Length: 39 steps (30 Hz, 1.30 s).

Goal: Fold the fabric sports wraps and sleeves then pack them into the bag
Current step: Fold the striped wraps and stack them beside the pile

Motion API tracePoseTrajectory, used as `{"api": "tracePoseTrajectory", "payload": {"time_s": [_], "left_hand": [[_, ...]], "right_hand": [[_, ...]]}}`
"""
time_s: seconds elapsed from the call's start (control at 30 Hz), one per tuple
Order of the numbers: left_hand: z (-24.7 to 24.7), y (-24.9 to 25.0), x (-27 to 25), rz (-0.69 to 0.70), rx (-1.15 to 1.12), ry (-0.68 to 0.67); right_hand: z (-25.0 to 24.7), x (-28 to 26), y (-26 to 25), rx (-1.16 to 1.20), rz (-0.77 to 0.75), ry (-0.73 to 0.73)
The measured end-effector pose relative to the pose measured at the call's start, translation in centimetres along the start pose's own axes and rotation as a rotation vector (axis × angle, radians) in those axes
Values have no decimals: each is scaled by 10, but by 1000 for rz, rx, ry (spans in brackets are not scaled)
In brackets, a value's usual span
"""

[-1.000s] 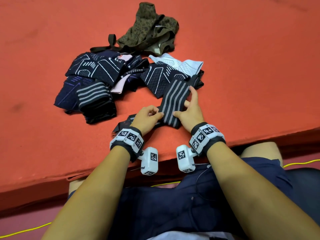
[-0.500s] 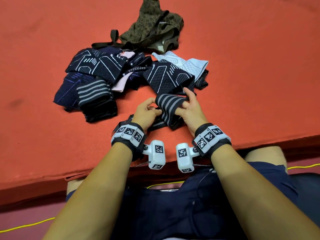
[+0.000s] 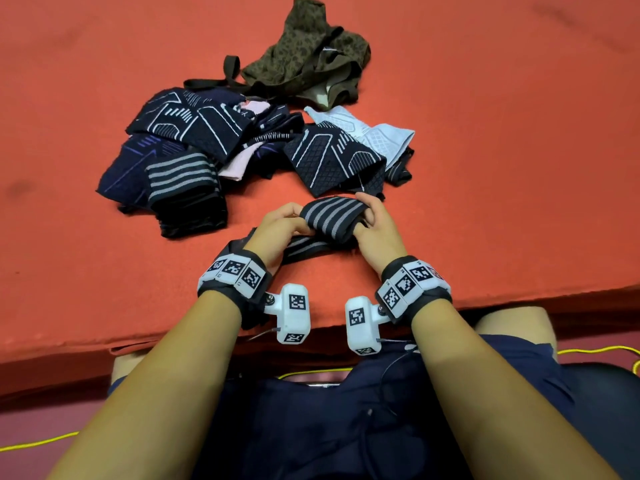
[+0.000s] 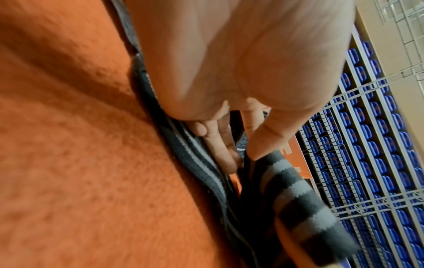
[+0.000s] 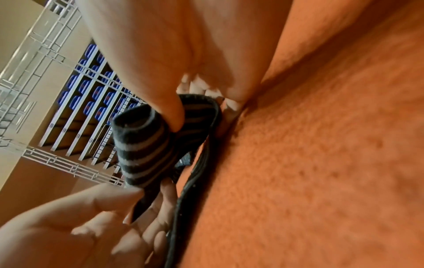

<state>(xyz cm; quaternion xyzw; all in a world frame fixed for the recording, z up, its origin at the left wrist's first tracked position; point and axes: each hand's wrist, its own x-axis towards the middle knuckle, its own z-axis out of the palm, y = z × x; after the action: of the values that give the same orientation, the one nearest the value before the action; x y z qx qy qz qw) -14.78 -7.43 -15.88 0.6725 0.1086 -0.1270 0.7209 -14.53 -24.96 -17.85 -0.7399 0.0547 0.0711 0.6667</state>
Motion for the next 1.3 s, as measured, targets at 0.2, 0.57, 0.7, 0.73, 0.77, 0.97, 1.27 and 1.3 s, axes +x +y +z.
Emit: {"api": "tracePoseTrajectory", "payload": {"time_s": [0.2,0.57,0.7,0.73,0.77,0.97,1.27,1.3], "left_hand": [[4,2,-8,-30,-9,-63],[-2,-10,2,-15,35,31],[2,-7,-1,-9,11,65],[2,-7,0,-6,24,85],[2,-7,0,-15,29,101],[-4,-9,4,-64,123,137],[0,-4,-6,-12,123,42],[0,-5,-7,-13,137,27]], "right_hand": [[5,0,-2,-195,-48,20],[12,9,-4,-273,-47,-41],[15,7,3,-132,-33,13],[14,6,2,-79,-33,37],[12,6,2,-21,-26,53],[5,3,-2,192,37,109],[-3,-5,-2,185,72,-57],[-3,-5,-1,171,72,-69]]}}
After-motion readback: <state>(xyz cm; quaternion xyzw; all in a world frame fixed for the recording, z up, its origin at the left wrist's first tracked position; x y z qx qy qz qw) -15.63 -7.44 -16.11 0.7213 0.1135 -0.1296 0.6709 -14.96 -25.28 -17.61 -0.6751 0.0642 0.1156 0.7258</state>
